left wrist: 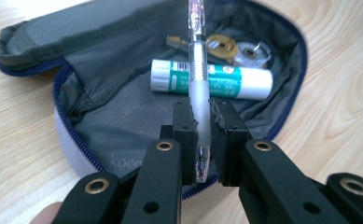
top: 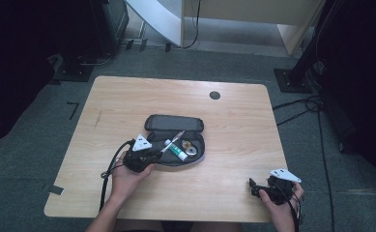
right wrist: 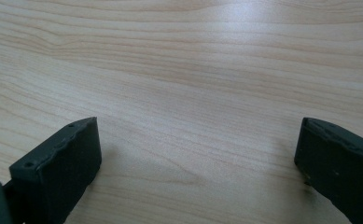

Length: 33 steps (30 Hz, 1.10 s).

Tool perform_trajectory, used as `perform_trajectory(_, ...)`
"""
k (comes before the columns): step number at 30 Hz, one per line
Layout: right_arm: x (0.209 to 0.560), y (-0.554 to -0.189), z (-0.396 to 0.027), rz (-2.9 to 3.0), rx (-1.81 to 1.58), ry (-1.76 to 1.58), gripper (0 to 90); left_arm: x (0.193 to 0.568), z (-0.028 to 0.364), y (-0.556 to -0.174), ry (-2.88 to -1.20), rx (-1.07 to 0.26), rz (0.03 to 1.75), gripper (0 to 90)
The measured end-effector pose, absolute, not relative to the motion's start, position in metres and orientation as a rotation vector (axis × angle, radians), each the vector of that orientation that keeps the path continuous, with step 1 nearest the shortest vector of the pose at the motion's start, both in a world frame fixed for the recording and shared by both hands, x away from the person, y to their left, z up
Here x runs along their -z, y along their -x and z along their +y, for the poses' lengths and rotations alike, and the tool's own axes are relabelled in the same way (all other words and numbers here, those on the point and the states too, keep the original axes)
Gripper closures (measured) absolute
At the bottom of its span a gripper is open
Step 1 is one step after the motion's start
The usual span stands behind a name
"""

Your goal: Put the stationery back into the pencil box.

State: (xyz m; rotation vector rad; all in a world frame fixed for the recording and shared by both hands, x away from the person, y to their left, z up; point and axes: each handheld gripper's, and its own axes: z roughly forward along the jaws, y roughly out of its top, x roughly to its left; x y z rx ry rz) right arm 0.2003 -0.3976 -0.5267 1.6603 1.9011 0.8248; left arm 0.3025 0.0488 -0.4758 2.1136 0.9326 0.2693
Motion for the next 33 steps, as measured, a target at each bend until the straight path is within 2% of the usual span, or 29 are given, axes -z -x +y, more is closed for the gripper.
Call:
perform_trajectory(7, 0.527, -0.200, -0.398, 1.901, -0.825, -1.660, 0.2, 0.480, 0.048, -0.308, -2.147, -0.278, 0.937, 80.7)
perform_trajectory(19, 0.527, -0.200, -0.398, 1.899, -0.823, -1.660, 0.6, 0.476, 0.059, -0.305, -2.080, -0.302, 0.999, 59.5)
perform_trajectory(21, 0.527, -0.200, -0.398, 1.899, -0.824, -1.659, 0.6, 0.473, 0.065, -0.303, -2.058, -0.309, 1.014, 53.2)
perform_trajectory(23, 0.527, -0.200, -0.398, 1.899, -0.824, -1.659, 0.6, 0.473, 0.067, -0.302, -2.047, -0.305, 1.021, 51.4)
perform_trajectory(24, 0.527, -0.200, -0.398, 1.900, -0.824, -1.659, 0.6, 0.472, 0.070, -0.301, -2.037, -0.298, 1.027, 47.2)
perform_trajectory(27, 0.527, -0.200, -0.398, 1.899, -0.824, -1.661, 0.6, 0.470, 0.077, -0.298, -2.016, -0.307, 1.045, 42.2)
perform_trajectory(28, 0.527, -0.200, -0.398, 1.899, -0.825, -1.661, 0.5, 0.469, 0.083, -0.296, -2.006, -0.325, 1.069, 33.0)
perform_trajectory(29, 0.527, -0.200, -0.398, 1.899, -0.825, -1.661, 0.5, 0.469, 0.083, -0.296, -2.006, -0.325, 1.069, 28.9)
perform_trajectory(31, 0.527, -0.200, -0.398, 1.902, -0.824, -1.661, 0.1, 0.468, 0.089, -0.294, -1.991, -0.334, 1.090, 25.5)
perform_trajectory(32, 0.527, -0.201, -0.397, 1.904, -0.824, -1.661, 0.0, 0.468, 0.092, -0.293, -1.988, -0.343, 1.103, 17.3)
perform_trajectory(33, 0.527, -0.201, -0.397, 1.904, -0.824, -1.661, 0.0, 0.467, 0.095, -0.293, -1.988, -0.357, 1.115, 17.3)
